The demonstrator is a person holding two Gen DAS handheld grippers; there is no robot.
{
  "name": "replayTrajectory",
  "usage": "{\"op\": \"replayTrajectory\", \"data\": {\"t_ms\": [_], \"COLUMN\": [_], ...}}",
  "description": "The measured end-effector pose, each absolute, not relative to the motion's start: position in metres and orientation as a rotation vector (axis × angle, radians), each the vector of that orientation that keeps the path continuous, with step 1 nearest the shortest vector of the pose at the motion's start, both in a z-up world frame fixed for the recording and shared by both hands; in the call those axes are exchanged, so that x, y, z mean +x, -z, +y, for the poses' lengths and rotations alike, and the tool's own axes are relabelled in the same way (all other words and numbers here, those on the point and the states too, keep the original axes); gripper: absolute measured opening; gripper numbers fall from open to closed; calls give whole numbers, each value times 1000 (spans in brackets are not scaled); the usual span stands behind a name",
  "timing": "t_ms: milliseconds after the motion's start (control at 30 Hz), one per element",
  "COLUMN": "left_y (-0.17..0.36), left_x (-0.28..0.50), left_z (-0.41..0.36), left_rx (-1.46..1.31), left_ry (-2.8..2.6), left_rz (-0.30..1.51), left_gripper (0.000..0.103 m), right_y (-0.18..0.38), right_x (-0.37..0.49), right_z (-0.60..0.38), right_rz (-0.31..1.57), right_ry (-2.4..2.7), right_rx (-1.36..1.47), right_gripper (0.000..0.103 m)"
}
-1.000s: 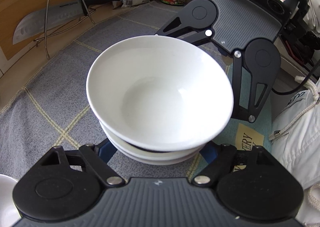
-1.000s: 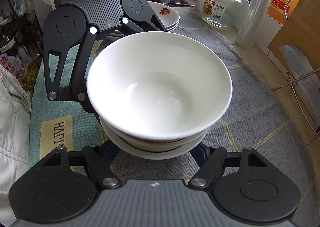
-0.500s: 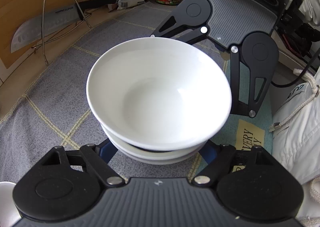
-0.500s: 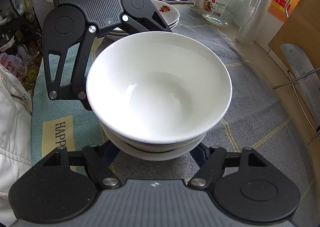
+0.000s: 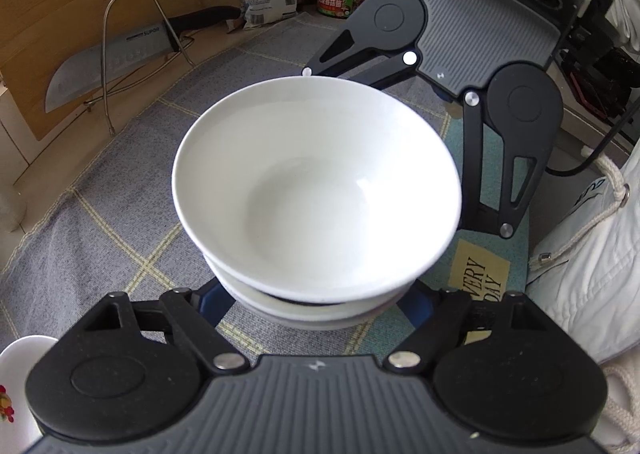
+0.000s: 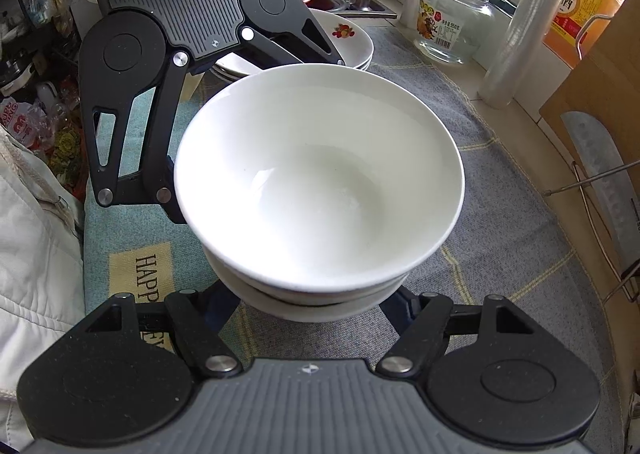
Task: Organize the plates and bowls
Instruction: 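Lift and carry the bowl stack with both tools over the white plate stack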
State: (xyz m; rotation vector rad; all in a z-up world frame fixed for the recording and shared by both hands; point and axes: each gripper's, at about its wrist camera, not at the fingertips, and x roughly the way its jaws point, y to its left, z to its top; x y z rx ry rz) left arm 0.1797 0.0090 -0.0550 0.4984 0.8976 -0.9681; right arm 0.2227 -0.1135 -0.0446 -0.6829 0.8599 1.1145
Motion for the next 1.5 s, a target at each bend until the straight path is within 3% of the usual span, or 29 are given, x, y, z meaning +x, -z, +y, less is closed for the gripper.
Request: {"op": "replayTrajectory", "data": {"t_ms": [767, 1500], "left_y": [12, 30], "left_x": [150, 191], "left_z": [109, 193], "left_rx": [476, 480], "left_ry": [743, 686], "left_rz": [839, 861], "left_gripper": [84, 84], "right_y": [8, 26], "right_x": [221, 262], "right_z": [-12, 86], "right_rz": [711, 703], "right_ry": [-1258, -1254], "right_rx": [-790, -820], "right_gripper": [79, 79]}}
